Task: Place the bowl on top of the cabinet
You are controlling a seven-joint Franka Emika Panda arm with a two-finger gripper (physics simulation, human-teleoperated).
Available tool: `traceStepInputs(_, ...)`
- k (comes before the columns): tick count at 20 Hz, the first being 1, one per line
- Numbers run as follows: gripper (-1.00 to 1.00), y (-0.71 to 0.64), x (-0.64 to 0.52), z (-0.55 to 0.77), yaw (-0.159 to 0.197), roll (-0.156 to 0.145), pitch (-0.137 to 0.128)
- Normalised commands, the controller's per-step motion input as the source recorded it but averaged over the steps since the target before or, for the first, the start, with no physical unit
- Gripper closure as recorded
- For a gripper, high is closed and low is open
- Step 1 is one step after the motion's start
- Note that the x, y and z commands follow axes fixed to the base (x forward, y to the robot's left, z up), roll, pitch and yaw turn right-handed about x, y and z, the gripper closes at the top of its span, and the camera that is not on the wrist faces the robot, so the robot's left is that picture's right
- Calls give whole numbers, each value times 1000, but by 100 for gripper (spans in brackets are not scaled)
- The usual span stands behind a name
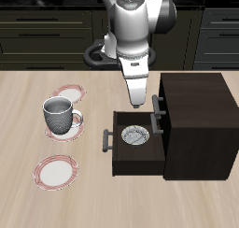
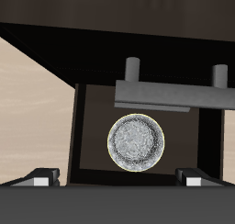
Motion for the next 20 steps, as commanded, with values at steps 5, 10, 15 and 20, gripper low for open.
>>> traceStepInputs(5,-100,-105,-75,-199,-23,-16,1)
traceStepInputs(10,-100,-125,-37,-131,-17,-11,-14)
traceStepInputs(15,-100,-156,74,0,29,-30,-66)
traceStepInputs(20,-100,3,53,-107,-10,-1,-27)
